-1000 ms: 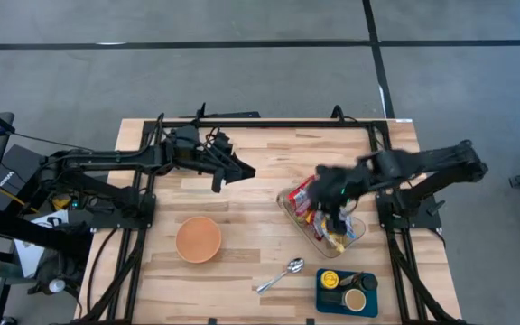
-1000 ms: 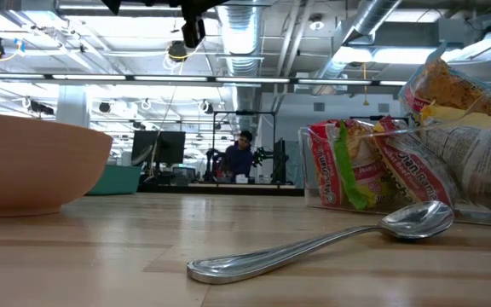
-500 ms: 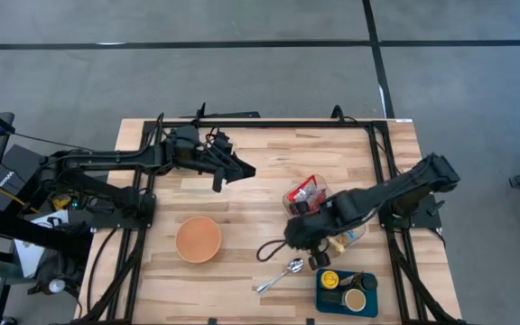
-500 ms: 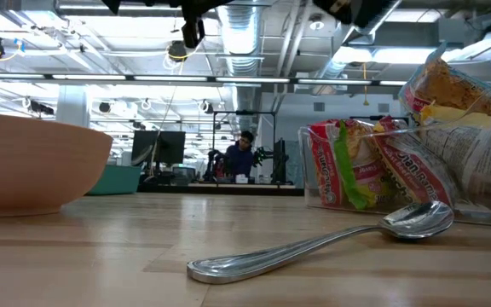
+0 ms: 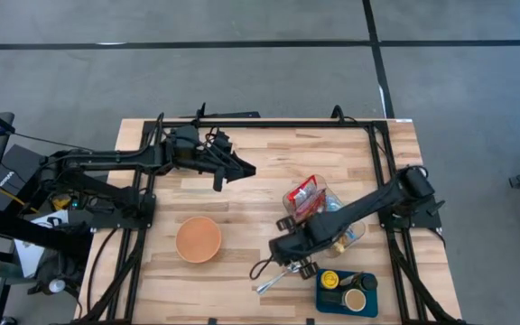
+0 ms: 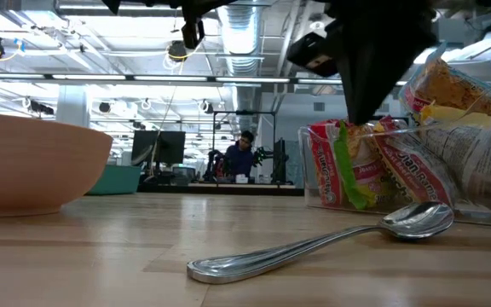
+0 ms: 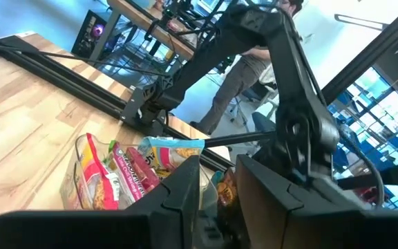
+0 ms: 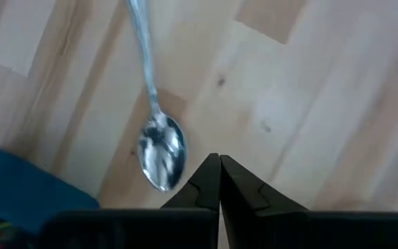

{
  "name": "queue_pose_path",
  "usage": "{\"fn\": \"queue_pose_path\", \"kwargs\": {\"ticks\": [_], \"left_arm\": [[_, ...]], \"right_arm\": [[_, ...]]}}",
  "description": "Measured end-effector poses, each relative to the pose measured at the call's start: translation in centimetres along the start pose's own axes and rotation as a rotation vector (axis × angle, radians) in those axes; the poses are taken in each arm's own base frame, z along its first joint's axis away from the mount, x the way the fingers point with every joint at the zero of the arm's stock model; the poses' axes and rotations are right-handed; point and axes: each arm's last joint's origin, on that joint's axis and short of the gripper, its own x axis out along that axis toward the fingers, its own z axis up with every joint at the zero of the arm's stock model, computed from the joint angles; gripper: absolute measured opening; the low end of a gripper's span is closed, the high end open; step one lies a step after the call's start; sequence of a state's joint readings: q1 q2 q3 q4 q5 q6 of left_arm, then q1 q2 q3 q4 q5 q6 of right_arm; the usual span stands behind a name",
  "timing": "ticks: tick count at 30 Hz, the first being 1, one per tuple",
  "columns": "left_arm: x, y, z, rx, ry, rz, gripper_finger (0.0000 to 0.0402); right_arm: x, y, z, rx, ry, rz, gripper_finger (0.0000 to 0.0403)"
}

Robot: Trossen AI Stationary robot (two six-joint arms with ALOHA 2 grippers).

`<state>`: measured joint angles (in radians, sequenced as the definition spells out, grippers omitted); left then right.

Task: Pick & Place Food Item
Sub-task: Put the silver spoon into the green bin

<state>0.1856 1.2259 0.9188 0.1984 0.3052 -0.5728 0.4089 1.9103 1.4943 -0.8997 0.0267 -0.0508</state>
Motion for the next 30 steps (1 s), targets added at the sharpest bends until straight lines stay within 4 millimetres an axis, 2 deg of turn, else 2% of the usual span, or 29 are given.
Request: {"fn": "queue_pose_path", "kwargs": {"ticks": [9, 15, 24, 30], "left_arm": [[0.0, 0.0, 0.0, 0.0, 0.001, 0.0, 0.009], [0.0, 0.0, 0.0, 0.0, 0.0, -0.001, 0.009], [0.0, 0.0, 0.0, 0.0, 0.001, -0.001, 0.009], [0.0, 0.0, 0.0, 0.0, 0.001, -0.001, 0.009]], "right_arm": [[2.5, 0.7, 2.6, -0.03, 0.036, 0.007, 0.0], [4.5, 1.3, 2.9, -0.044, 0.113, 0.021, 0.0], [4.7, 3.4, 3.6, -0.085, 0.083, 0.077, 0.0], [4.7, 4.0, 3.9, -0.037, 0.055, 0.079, 0.0]]}}
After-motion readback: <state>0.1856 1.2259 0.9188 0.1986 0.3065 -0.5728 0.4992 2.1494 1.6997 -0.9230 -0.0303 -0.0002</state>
